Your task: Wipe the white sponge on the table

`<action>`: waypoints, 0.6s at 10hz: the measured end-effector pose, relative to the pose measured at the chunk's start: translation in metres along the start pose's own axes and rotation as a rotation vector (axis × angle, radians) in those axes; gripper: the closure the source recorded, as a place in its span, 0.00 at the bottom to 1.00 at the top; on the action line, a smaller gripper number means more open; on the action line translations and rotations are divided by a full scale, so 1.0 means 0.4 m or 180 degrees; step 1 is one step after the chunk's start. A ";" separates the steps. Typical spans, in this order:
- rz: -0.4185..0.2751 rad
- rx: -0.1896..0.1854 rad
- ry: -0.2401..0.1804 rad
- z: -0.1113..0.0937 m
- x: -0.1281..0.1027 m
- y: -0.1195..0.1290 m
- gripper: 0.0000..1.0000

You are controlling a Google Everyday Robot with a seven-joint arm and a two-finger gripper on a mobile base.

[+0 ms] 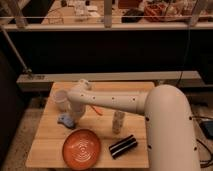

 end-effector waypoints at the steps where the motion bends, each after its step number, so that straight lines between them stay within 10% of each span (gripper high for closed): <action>1: 0.0007 -0.0006 -0.0009 -0.002 0.008 0.010 0.97; 6: 0.0052 -0.0034 -0.0018 -0.013 0.032 0.049 0.97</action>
